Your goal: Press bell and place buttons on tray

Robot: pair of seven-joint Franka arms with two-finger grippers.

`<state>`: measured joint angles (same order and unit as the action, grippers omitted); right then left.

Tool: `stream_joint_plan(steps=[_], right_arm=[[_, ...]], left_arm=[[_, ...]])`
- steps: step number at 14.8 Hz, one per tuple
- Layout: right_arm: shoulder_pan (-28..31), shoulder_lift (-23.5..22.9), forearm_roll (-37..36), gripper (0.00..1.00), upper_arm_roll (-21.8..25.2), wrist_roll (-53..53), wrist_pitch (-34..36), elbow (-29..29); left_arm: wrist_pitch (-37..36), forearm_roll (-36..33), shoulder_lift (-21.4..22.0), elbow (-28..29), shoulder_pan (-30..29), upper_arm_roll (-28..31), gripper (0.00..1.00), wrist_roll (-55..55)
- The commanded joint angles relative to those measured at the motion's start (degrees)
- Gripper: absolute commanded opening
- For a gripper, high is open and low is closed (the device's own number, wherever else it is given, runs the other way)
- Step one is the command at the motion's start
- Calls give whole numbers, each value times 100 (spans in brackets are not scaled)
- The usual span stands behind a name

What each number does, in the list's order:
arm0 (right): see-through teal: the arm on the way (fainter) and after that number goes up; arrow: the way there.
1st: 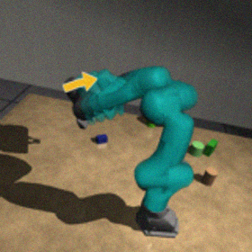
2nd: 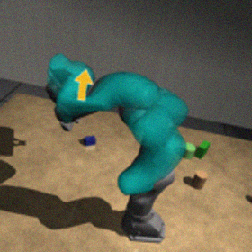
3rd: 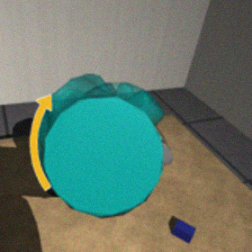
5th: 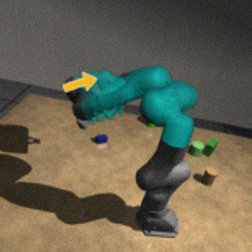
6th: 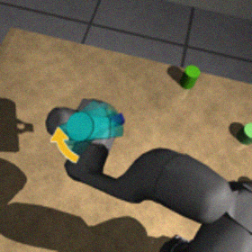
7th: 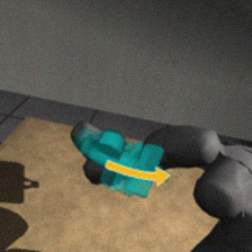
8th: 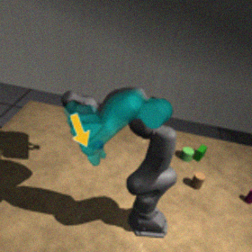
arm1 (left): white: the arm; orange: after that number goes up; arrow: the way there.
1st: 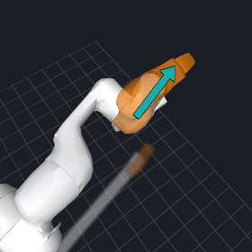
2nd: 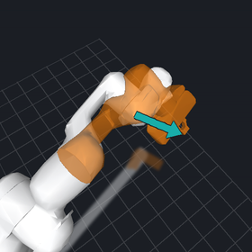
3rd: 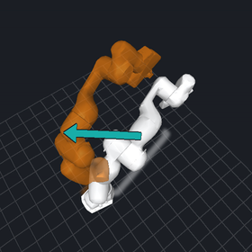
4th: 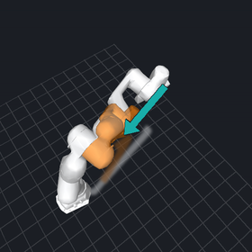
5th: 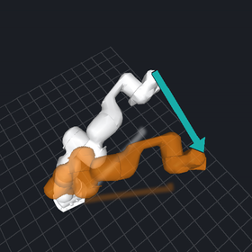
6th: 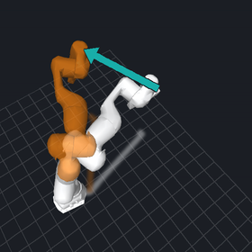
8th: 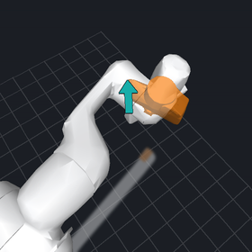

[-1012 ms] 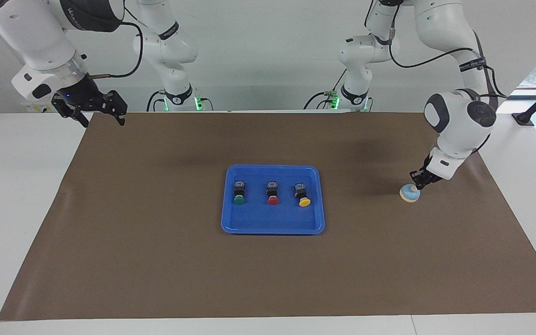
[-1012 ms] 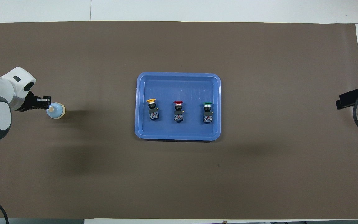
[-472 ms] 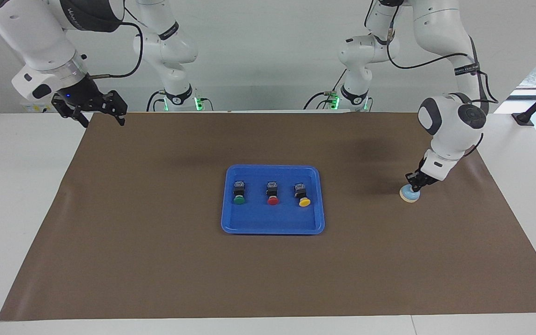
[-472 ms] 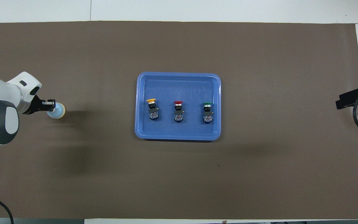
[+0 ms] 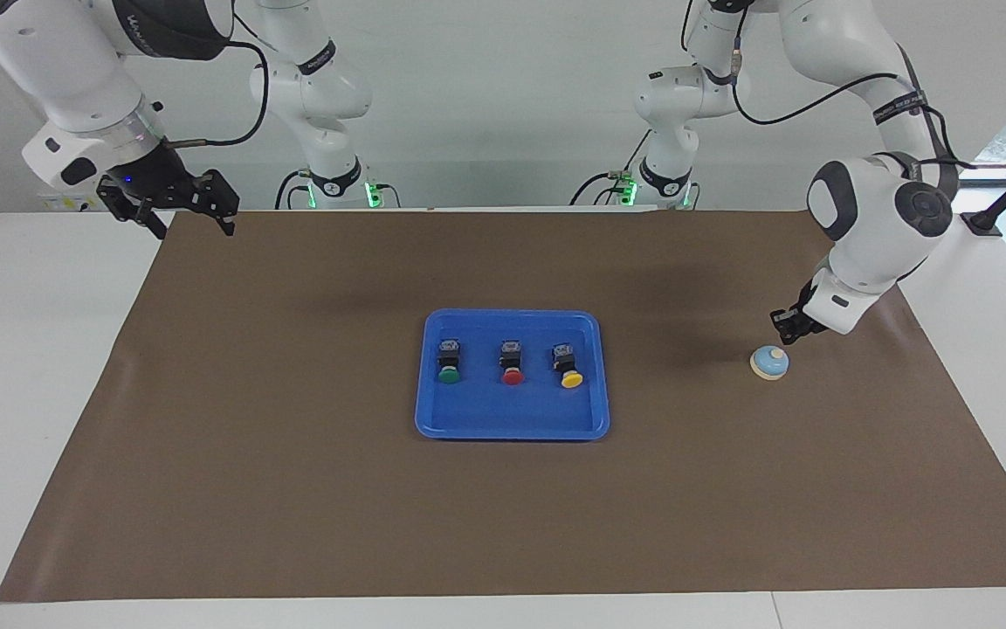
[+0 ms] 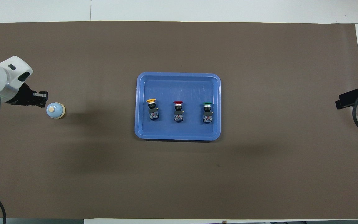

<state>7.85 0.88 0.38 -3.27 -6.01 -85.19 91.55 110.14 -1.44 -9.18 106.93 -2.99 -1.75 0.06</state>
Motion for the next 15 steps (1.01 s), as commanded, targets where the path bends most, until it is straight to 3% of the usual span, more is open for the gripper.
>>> stream_joint_plan(steps=[1,2,5,9,15], right_arm=[[50,18,59,100,-51,48,90,4],[50,18,59,100,-51,48,90,4],[50,18,59,100,-51,48,90,4],[59,18,59,100,-51,48,90,4],[50,18,59,100,-51,48,90,4]], left_arm=[[-747,-84,109,-471,79,25,71,-6],[-774,-84,275,-463,158,25,100,-14],[-1002,-76,671,-507,194,25,100,-15],[-1766,-84,751,-901,220,17,100,3],[-2031,-32,997,-972,211,-142,100,-15]])
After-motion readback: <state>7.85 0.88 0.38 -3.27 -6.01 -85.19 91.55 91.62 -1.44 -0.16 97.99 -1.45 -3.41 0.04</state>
